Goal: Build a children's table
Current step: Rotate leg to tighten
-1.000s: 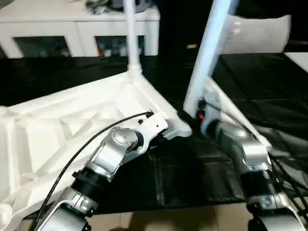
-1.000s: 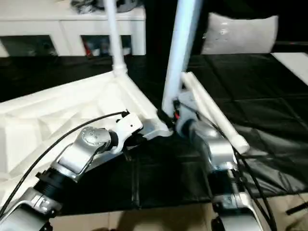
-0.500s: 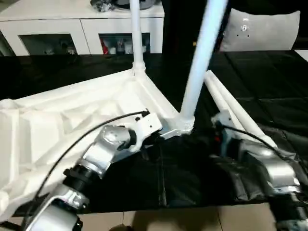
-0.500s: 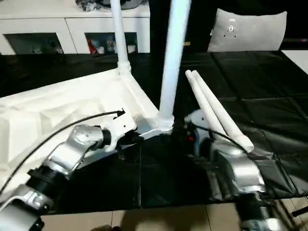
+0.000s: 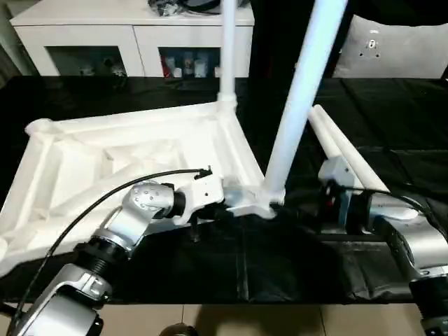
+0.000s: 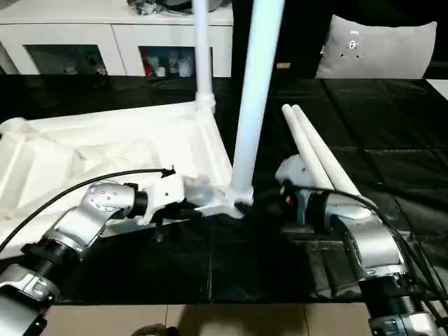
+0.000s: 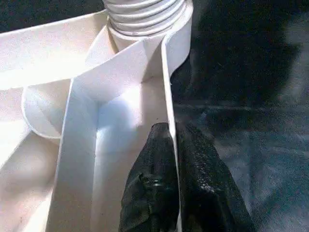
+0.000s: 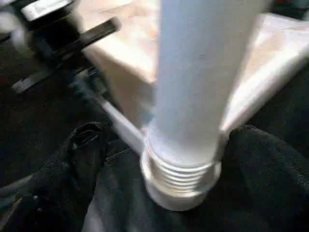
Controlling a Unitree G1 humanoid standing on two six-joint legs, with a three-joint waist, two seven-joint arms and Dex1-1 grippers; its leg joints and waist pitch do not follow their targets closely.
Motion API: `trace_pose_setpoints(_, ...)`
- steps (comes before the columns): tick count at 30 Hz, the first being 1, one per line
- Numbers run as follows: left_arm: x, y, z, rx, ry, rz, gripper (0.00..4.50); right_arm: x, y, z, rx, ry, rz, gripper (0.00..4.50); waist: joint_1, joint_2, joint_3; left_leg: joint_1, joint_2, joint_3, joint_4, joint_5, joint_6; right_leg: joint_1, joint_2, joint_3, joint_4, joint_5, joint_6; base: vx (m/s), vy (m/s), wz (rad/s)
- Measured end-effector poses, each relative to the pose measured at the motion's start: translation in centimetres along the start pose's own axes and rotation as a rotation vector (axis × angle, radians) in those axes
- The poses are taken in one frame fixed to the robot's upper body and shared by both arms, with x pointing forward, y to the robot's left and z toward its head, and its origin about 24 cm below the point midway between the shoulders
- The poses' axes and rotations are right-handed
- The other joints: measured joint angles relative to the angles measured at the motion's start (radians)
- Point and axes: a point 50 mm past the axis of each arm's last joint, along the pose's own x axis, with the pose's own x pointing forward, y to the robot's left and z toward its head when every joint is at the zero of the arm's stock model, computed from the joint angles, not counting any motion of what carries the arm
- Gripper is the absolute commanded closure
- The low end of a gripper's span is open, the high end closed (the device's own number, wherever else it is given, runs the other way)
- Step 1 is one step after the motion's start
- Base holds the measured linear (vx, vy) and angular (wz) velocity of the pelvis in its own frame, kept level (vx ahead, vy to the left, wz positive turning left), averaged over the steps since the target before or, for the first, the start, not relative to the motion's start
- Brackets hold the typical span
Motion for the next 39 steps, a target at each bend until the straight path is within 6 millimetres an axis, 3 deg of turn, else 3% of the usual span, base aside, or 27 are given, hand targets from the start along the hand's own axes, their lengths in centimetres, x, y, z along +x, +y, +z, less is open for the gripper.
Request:
trace_pose_setpoints(8,-0.2,-0.4,0.0,0.036,0.001,-0.092,4.5,0.9,0.2,-0.3,-0.018,0.034,0.081,0.74,0.01,-0.001,0.0,-0.001,0.0,0.0,0.007,-0.001,0.0,0.0,-0.001,0.0,0.006,0.0,-0.001,0.0,0.0,0.0)
trace_pose_setpoints(17,-0.2,-0.6,0.1,0.048,-0.004,-0.134,4.5,0.7,0.2,-0.8,0.015,0.055,0.118,1.36,0.015,-0.001,0.0,-0.001,0.0,0.0,0.014,-0.003,-0.001,0.001,-0.002,0.0,0.011,0.0,-0.001,0.0,0.0,0.0)
trace_pose_setpoints(19,-0.2,-0.6,0.1,0.048,-0.004,-0.137,4.5,0.6,0.2,-0.9,0.027,0.056,0.122,1.68,0.016,-0.002,0.0,-0.001,0.0,0.0,0.014,-0.003,-0.001,0.001,-0.002,0.0,0.012,0.0,-0.001,0.0,0.0,0.0)
trace_pose_setpoints(26,-0.2,-0.7,0.1,0.009,-0.014,-0.143,4.5,0.7,0.2,-1.1,0.095,0.044,0.122,1.92,0.016,-0.002,0.0,-0.001,0.0,0.0,0.014,-0.003,0.0,0.001,-0.002,0.0,0.012,0.0,-0.001,0.0,0.0,0.0)
trace_pose_setpoints(32,0.1,-0.6,0.0,-0.138,-0.013,-0.078,4.5,1.8,0.3,-1.2,0.206,0.014,0.032,1.99,0.003,-0.002,-0.001,0.004,0.0,0.0,0.015,-0.003,-0.001,0.004,-0.002,0.001,0.013,0.002,-0.003,0.0,0.0,0.0)
trace_pose_setpoints(36,1.6,-0.4,0.6,-0.262,-0.019,0.052,4.5,3.1,-0.7,-1.3,0.305,-0.039,-0.182,2.02,-0.026,-0.001,-0.001,0.005,-0.001,0.0,0.016,-0.002,-0.001,0.004,-0.002,0.004,0.012,0.006,-0.01,0.0,0.0,0.0)
trace_pose_setpoints(39,2.7,-0.3,1.2,-0.33,-0.01,0.151,4.5,4.1,-1.6,-1.2,0.368,-0.057,-0.317,2.02,-0.037,-0.001,-0.001,0.007,0.0,0.001,0.015,-0.002,-0.002,0.004,-0.003,0.003,0.011,0.006,-0.01,0.0,0.0,0.0)
